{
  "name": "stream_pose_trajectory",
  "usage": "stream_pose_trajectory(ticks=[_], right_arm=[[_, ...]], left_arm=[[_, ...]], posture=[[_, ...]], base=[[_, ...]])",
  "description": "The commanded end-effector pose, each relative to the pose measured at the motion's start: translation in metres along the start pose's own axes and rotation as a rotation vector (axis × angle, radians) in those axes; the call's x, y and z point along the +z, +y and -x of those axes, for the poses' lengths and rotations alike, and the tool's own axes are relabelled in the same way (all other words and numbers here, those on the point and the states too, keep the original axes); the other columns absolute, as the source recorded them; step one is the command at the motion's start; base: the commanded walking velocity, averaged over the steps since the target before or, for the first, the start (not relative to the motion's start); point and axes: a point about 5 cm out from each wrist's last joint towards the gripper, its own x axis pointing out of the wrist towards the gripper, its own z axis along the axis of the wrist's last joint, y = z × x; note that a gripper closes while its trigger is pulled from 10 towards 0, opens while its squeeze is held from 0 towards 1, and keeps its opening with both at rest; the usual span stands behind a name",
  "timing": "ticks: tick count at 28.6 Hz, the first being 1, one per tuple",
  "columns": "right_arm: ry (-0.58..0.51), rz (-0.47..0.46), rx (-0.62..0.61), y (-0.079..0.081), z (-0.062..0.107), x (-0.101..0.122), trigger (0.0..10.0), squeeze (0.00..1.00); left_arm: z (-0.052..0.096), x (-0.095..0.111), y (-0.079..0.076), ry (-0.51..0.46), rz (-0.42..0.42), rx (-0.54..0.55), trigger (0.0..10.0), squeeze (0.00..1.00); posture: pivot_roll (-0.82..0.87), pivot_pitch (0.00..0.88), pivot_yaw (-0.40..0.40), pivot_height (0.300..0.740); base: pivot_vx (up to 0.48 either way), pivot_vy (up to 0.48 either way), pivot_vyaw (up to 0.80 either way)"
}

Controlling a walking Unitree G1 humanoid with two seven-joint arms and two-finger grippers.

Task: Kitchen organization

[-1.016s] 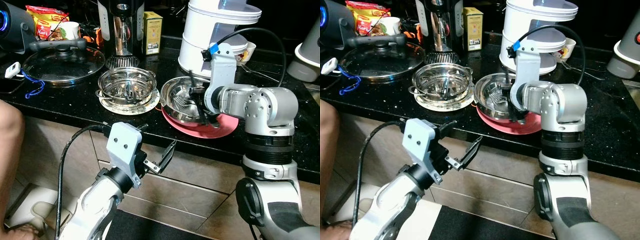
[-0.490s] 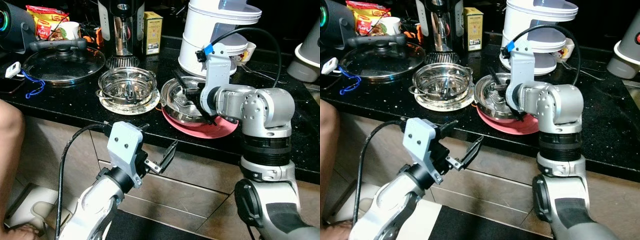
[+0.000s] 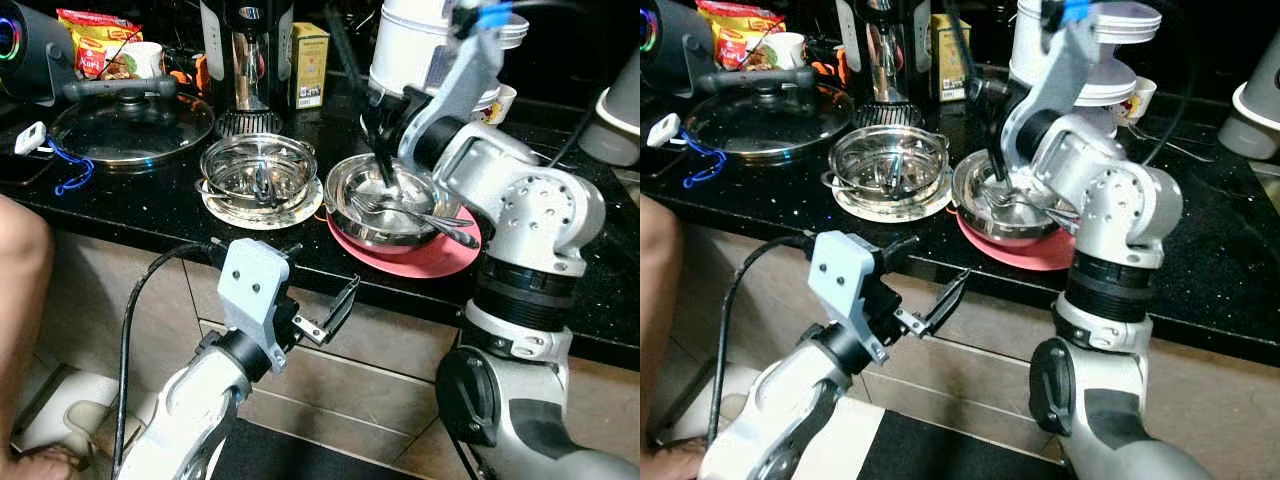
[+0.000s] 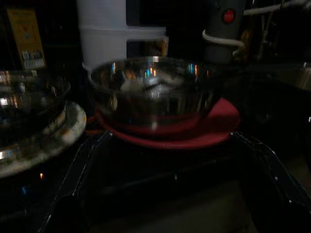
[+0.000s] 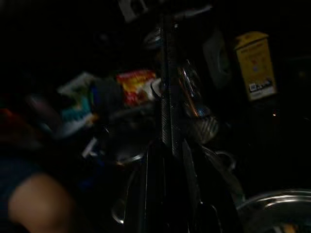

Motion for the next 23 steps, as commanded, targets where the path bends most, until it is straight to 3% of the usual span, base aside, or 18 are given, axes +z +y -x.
stream_pose_trajectory(ticks=[1,6,15,18,23], right_arm=[[-0.031,-0.024,-0.01,-0.005,0.003,0.001,10.0,0.0],[-0.151,-0.028,-0.006,-0.012,0.009,0.007,10.0,0.0],[-0.218,-0.048,-0.002,-0.015,0.014,0.01,10.0,0.0],[-0.226,0.006,-0.034,-0.019,0.015,0.011,10.0,0.0],[-0.229,0.163,-0.089,-0.023,0.016,0.007,10.0,0.0]], left_arm=[[-0.002,0.001,0.0,-0.005,0.012,0.007,10.0,0.0],[-0.016,0.012,0.005,-0.074,0.012,0.031,10.0,0.0],[-0.025,0.021,0.012,-0.126,0.038,0.064,10.0,0.0],[-0.026,0.022,0.015,-0.124,0.034,0.075,10.0,0.0],[-0.029,0.028,0.017,-0.151,0.02,0.08,10.0,0.0]], posture=[[0.02,0.056,-0.08,0.74],[0.02,0.052,-0.072,0.74],[0.02,0.045,-0.062,0.74],[0.02,0.041,-0.058,0.74],[0.03,0.033,-0.056,0.74]], base=[[0.0,0.0,0.0],[0.0,0.0,-0.23],[0.0,0.0,-0.71],[0.0,0.0,-0.68],[0.0,0.0,0.0]])
